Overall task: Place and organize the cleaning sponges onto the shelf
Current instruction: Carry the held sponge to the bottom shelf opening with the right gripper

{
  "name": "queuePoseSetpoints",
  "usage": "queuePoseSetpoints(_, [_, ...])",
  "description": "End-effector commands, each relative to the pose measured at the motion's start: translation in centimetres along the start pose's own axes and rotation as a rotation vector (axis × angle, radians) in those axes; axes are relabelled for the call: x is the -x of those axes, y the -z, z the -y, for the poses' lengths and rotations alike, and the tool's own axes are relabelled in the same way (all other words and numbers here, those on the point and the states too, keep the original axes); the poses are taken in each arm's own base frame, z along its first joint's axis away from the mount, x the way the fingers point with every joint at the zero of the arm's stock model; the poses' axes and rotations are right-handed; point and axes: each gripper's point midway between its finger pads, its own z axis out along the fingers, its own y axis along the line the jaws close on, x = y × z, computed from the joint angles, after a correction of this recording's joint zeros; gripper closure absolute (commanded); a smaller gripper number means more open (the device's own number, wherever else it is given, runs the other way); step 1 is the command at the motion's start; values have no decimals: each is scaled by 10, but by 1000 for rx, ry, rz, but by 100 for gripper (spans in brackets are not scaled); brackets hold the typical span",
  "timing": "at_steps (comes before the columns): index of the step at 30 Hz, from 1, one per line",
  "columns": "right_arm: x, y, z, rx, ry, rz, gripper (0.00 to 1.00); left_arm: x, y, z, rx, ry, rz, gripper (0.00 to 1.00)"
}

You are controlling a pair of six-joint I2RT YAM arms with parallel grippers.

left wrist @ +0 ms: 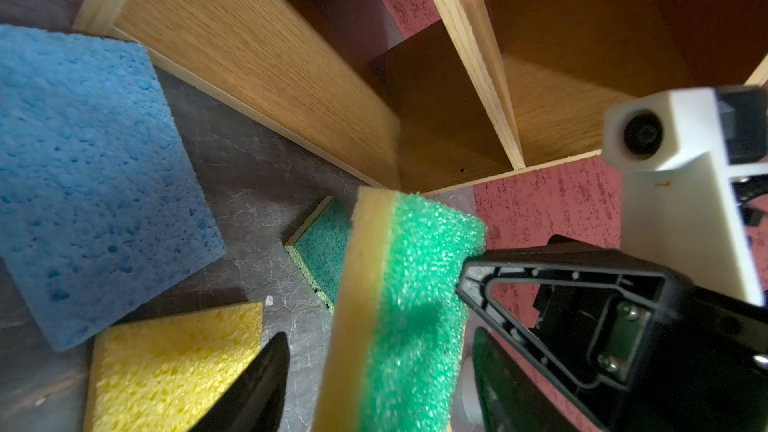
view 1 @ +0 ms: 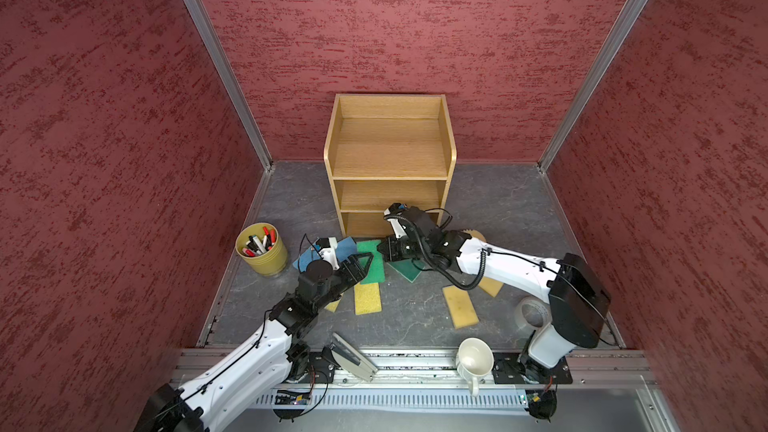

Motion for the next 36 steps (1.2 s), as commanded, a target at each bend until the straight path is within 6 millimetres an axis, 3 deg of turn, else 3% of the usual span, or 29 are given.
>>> queuePoseSetpoints(1, [11, 1, -11, 46, -17, 26, 100, 6, -3, 27, -95, -1, 1, 41])
queuePoseSetpoints(3, [11, 0, -11, 52, -25, 25, 100, 7, -6, 27, -90, -5, 3, 50])
queuePoseSetpoints(7, [9, -2, -8, 52, -38, 20, 100, 10, -7, 29, -76, -21, 6, 79])
queuePoseSetpoints(11, [2, -1, -5, 66, -76, 26, 57, 19, -4, 31, -58, -42, 42, 87])
queuePoseSetpoints(16, [-8, 13, -11, 187, -109, 79, 39, 37, 7, 28, -19, -57, 110, 87])
queuePoseSetpoints(20, [-16, 26, -21, 322, -135, 115, 35, 47, 12, 29, -42, -29, 133, 87])
queuePoseSetpoints(25, [-23, 22, -29, 414, -150, 87, 34, 53, 10, 28, -62, 9, 141, 87])
queuePoseSetpoints(31, [-16, 20, -47, 498, -127, 89, 34, 54, 6, 26, -90, 57, 138, 87])
queuePoseSetpoints(36, [-14, 8, -47, 512, -166, 74, 38, 55, 6, 27, -105, 82, 138, 87])
